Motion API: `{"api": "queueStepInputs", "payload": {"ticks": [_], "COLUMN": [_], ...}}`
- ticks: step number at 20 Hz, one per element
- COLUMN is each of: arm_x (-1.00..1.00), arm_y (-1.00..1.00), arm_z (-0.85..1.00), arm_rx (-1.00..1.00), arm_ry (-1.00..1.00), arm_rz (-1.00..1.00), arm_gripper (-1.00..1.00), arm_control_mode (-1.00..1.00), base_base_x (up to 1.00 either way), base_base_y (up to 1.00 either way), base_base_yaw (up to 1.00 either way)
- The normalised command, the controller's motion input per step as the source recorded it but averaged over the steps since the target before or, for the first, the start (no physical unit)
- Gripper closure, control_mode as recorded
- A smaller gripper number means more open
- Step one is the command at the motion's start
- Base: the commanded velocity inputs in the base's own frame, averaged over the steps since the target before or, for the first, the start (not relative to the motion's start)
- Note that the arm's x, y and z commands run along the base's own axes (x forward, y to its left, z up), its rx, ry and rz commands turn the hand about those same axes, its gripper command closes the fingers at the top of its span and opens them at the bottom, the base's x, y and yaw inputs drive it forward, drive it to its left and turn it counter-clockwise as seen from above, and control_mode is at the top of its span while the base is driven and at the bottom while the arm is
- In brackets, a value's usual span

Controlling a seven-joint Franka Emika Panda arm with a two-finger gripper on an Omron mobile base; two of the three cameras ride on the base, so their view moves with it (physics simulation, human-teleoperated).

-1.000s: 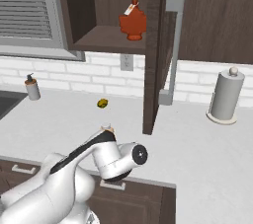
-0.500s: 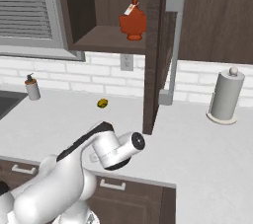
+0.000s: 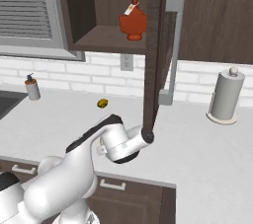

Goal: Put the shaker and condiment bottle from the counter next to their counterparts in the cabinet.

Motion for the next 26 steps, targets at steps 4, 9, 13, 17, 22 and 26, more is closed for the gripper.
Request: {"api": "queueStepInputs", "payload": {"ticks": [4, 9, 13, 17, 22, 26], "arm_x": [0.0, 0.0, 0.0, 0.0, 0.07, 0.13], "arm_y": [0.0, -0.03, -0.02, 0.0, 0.0, 0.17], "arm_z": [0.43, 0.43, 0.53, 0.4, 0.41, 0.21], "arm_rx": [0.0, 0.0, 0.0, -0.01, -0.03, -0.07], "arm_ry": [-0.04, -0.06, -0.04, -0.04, 0.0, 0.0], "arm_rz": [0.0, 0.0, 0.0, -0.08, -0.19, -0.16], "arm_gripper": [1.0, 1.0, 1.0, 1.0, 1.0, 1.0], "arm_control_mode": [-1.0, -1.0, -1.0, -1.0, -1.0, -1.0], "base_base_x": [0.0, 0.0, 0.0, 0.0, 0.0, 0.0], "base_base_y": [0.0, 0.0, 0.0, 0.0, 0.0, 0.0], "base_base_yaw": [0.0, 0.0, 0.0, 0.0, 0.0, 0.0]}}
